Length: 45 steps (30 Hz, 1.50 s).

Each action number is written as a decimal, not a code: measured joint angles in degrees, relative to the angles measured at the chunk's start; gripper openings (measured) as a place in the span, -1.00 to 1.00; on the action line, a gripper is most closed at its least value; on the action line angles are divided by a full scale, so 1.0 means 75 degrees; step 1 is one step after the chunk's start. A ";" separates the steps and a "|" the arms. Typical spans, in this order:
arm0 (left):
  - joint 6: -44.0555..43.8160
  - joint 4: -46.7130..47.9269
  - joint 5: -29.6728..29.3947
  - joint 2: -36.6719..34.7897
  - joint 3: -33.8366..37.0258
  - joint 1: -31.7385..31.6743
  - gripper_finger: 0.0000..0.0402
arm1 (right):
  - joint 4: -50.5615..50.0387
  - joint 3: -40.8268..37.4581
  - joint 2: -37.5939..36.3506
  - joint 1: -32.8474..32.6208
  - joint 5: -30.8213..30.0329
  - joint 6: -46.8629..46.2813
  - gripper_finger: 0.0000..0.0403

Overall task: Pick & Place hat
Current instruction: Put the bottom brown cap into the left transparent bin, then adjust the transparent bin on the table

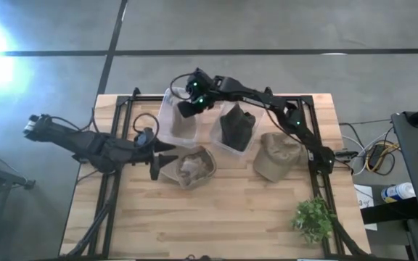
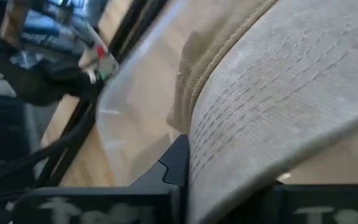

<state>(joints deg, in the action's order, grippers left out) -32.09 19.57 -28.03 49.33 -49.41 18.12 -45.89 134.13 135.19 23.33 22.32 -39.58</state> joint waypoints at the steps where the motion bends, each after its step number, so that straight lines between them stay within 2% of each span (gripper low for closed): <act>1: 0.0016 0.0172 0.0006 -0.0110 0.0000 -0.0057 0.04 | -0.0028 -0.0030 0.0114 0.0008 0.0068 -0.0061 -0.84; 4: 0.0009 0.0741 0.0015 -0.0447 0.0000 -0.0216 0.04 | -0.0195 -0.0047 0.0281 0.0017 0.0027 -0.0084 -0.84; 8: 0.0017 0.1259 0.0250 -0.0817 0.0000 -0.0436 0.04 | -0.0162 -0.0045 0.0100 -0.0081 -0.0407 -0.0015 -0.76; 16: 0.0500 0.1579 0.0497 -0.0981 0.0006 -0.0866 0.04 | -0.1032 -0.0030 -0.0435 -0.0123 -0.1369 0.0120 -0.33; 20: 0.0457 0.2153 0.1081 -0.0954 0.0028 -0.1084 0.04 | -0.1434 -0.0056 -0.0817 -0.0382 -0.1949 0.0879 -0.17; 24: 0.0271 0.2402 0.1705 -0.0975 0.0580 -0.1127 0.04 | -0.1828 -0.0002 -0.1618 -0.1023 -0.2181 0.2219 -0.11; 28: 0.0318 0.1695 0.2485 -0.0972 0.1619 -0.1124 0.04 | -0.2720 -0.0044 -0.1825 -0.1862 -0.2228 0.3686 -0.11; 31: 0.0559 0.0685 0.2503 -0.0891 0.2592 -0.1127 0.04 | -0.3109 -0.0054 -0.1777 -0.2450 -0.2192 0.3908 -0.11; 37: 0.0331 -0.1543 0.2380 -0.0479 0.4295 -0.1136 0.04 | -0.3120 -0.0470 -0.1342 -0.3031 -0.2144 0.3705 -0.15; 40: -0.0266 -0.1812 0.2011 -0.0241 0.4780 -0.1138 0.04 | -0.2690 -0.0980 -0.1111 -0.3106 -0.2138 0.3242 -0.18; 45: -0.1495 -0.2169 0.2028 0.0092 0.5255 -0.1136 0.04 | -0.1362 -0.1769 -0.0819 -0.3086 -0.2149 0.2358 -0.23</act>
<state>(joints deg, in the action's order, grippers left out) -43.31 3.31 -12.82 50.02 -10.00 9.61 -56.10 120.86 129.05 0.19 6.20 -21.89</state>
